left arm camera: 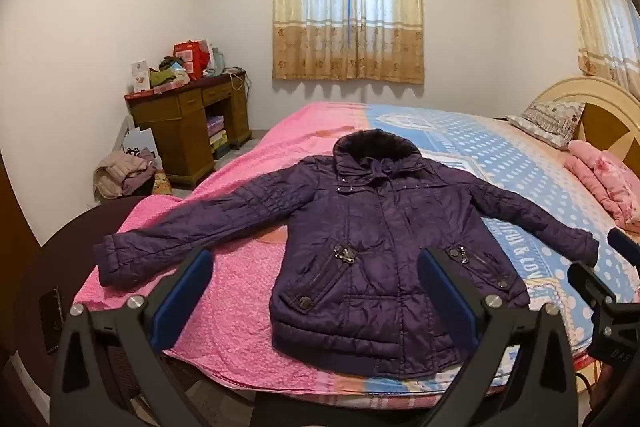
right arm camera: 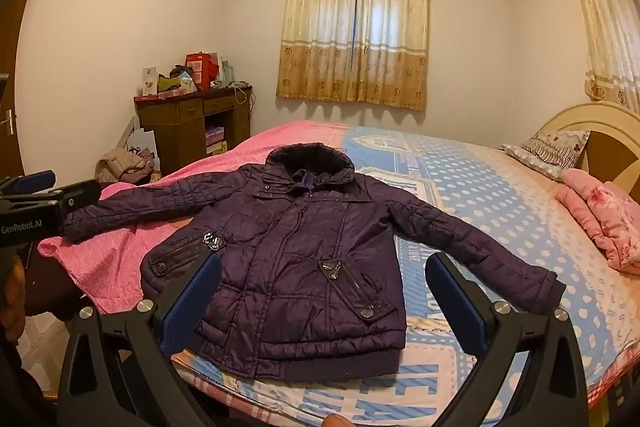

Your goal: Fold large clothes

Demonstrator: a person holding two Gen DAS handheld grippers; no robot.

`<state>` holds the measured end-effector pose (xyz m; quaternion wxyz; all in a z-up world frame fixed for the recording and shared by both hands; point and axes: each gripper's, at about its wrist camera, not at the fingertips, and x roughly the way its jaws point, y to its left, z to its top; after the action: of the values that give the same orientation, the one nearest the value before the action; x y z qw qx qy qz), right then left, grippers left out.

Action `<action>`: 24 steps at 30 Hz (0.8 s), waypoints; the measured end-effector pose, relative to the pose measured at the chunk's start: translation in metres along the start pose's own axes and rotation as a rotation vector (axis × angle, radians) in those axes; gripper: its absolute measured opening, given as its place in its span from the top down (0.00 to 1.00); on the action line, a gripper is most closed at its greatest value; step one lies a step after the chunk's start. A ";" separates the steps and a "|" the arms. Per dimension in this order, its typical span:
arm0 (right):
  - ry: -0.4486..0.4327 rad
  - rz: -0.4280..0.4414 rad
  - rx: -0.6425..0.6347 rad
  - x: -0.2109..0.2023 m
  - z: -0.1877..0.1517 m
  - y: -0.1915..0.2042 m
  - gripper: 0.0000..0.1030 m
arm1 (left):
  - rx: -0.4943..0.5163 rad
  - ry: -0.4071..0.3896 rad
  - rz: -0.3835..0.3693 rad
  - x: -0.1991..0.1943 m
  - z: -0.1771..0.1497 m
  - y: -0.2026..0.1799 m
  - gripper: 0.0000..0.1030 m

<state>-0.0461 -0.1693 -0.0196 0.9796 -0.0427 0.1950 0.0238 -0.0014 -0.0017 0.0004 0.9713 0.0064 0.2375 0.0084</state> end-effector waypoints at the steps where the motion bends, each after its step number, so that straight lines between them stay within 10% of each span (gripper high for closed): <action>1: 0.024 0.009 0.012 0.002 0.000 -0.001 0.01 | 0.005 -0.003 0.003 -0.001 0.000 -0.001 0.00; 24: 0.021 0.014 0.017 0.005 -0.005 -0.003 0.01 | -0.023 0.005 0.003 0.003 0.002 0.008 0.00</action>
<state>-0.0435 -0.1726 -0.0259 0.9777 -0.0333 0.2056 0.0284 0.0025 0.0062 0.0012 0.9707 -0.0045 0.2400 0.0125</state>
